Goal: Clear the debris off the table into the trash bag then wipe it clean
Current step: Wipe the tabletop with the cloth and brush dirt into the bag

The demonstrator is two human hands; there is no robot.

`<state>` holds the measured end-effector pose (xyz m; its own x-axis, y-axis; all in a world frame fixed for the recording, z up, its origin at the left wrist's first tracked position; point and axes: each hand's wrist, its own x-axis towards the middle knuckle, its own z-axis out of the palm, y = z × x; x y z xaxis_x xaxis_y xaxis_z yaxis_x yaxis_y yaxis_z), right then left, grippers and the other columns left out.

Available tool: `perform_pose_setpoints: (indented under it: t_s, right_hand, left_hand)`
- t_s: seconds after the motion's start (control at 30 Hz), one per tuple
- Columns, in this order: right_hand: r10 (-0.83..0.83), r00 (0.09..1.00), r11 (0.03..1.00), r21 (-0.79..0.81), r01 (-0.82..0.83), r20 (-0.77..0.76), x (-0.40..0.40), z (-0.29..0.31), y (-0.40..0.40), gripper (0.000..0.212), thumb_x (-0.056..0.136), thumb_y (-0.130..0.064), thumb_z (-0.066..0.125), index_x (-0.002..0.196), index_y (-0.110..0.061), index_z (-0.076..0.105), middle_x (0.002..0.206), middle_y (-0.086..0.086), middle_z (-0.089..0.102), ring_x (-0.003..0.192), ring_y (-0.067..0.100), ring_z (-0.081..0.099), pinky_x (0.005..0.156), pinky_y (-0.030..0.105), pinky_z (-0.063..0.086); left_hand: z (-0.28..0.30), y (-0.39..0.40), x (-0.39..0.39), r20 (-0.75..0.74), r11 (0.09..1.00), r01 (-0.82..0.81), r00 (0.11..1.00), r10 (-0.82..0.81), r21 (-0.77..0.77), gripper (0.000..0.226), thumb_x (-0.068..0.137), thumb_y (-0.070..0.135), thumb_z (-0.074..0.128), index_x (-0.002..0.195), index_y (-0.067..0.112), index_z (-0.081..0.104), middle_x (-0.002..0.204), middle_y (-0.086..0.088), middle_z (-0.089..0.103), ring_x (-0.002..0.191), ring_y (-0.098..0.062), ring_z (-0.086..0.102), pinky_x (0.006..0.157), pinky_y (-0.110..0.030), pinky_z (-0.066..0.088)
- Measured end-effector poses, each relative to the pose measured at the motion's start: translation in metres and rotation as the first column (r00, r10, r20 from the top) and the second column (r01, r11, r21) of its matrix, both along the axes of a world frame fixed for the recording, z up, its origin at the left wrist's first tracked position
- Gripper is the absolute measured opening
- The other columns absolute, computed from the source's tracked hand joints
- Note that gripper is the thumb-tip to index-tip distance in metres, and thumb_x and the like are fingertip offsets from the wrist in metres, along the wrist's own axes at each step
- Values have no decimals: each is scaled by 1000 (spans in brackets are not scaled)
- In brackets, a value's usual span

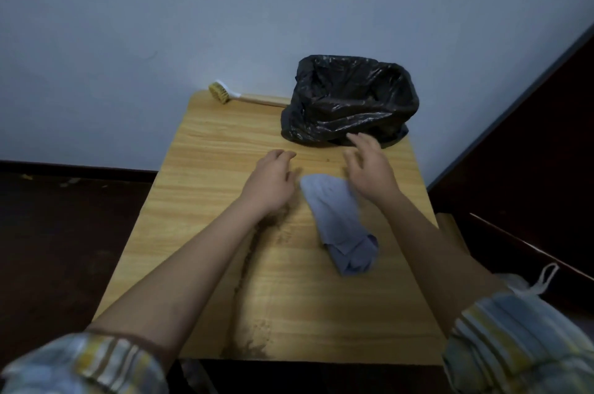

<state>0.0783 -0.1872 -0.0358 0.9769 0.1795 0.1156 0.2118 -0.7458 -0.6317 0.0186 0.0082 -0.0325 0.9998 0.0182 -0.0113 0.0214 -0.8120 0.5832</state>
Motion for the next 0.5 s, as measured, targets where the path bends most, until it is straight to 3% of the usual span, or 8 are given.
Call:
perform_pose_setpoints:
  t_s: [0.1, 0.27, 0.37, 0.5]
  right_hand:
    - [-72, 988, 993, -83, 84, 137, 35, 23, -5, 45, 99, -17, 46, 144, -11, 42, 152, 10, 31, 142, 25, 26, 116, 36, 25]
    - [-24, 995, 884, -463, 67, 98, 86, 39, -10, 61, 96, -14, 48, 152, -16, 23, 160, 11, 14, 147, 28, 8, 120, 41, 13]
    - [15, 996, 747, -663, 46, 85, 104, 36, -16, 57, 96, -21, 51, 149, -15, 28, 153, 14, 28, 141, 31, 21, 115, 43, 23]
    - [48, 988, 596, -797, 92, 149, 116, 33, -19, 41, 98, -21, 48, 137, -14, 41, 132, 13, 50, 123, 32, 41, 96, 40, 36]
  left_hand:
    - [19, -14, 38, 83, 998, 51, 995, -54, 44, 48, 93, 10, 46, 141, 11, 41, 141, -11, 42, 127, -28, 43, 102, -38, 40]
    - [33, -34, 94, 179, 945, 51, 977, -114, 322, 48, 91, 13, 44, 139, 11, 42, 140, -12, 42, 128, -31, 36, 106, -41, 32]
    - [31, -44, 123, 226, 846, 49, 954, -197, 532, 48, 92, 19, 47, 138, 13, 40, 143, -10, 37, 132, -30, 30, 113, -43, 21]
    - [23, -52, 152, 165, 766, 77, 958, -234, 638, 47, 94, 24, 50, 138, 13, 38, 137, -11, 42, 128, -31, 36, 112, -44, 20]
